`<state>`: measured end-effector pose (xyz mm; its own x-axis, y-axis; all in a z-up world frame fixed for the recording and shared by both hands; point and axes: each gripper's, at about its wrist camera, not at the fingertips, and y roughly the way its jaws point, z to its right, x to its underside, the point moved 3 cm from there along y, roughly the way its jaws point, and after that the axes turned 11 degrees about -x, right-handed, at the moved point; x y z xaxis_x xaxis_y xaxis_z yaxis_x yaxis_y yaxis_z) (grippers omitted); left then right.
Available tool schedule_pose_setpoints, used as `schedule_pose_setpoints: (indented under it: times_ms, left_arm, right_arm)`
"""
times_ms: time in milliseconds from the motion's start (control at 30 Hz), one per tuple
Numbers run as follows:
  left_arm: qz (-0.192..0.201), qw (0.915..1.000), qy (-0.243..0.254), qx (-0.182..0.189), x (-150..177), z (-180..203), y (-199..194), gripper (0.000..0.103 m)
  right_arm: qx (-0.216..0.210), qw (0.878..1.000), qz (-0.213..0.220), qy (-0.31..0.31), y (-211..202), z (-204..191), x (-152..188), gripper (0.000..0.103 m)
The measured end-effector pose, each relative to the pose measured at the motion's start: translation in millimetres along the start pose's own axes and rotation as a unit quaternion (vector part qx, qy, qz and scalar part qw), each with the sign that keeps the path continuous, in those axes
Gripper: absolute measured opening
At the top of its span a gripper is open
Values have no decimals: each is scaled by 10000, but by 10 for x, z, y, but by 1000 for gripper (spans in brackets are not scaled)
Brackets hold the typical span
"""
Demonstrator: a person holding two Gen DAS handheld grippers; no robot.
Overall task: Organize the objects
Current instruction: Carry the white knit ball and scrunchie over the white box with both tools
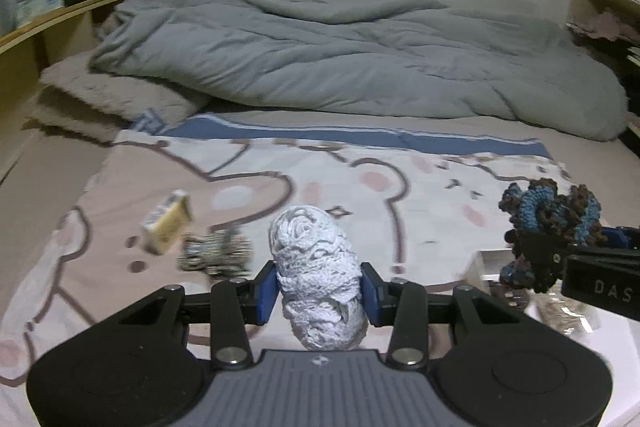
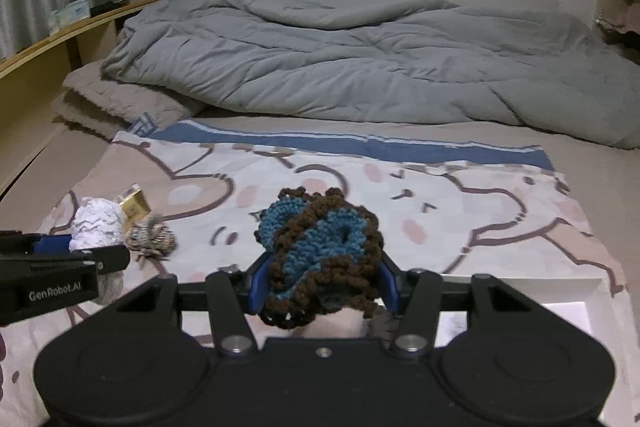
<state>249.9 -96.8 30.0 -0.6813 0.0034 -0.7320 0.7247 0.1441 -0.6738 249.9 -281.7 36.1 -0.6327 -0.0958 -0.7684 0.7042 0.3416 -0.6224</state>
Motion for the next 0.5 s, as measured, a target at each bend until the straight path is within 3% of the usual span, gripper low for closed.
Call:
schedule_pose_setpoints:
  times_ms: [500]
  left_arm:
    - [-137,9942,484,948,75,1339,-1,43]
  right_arm:
    - [613,9978,31,245,-338,1173,249,55]
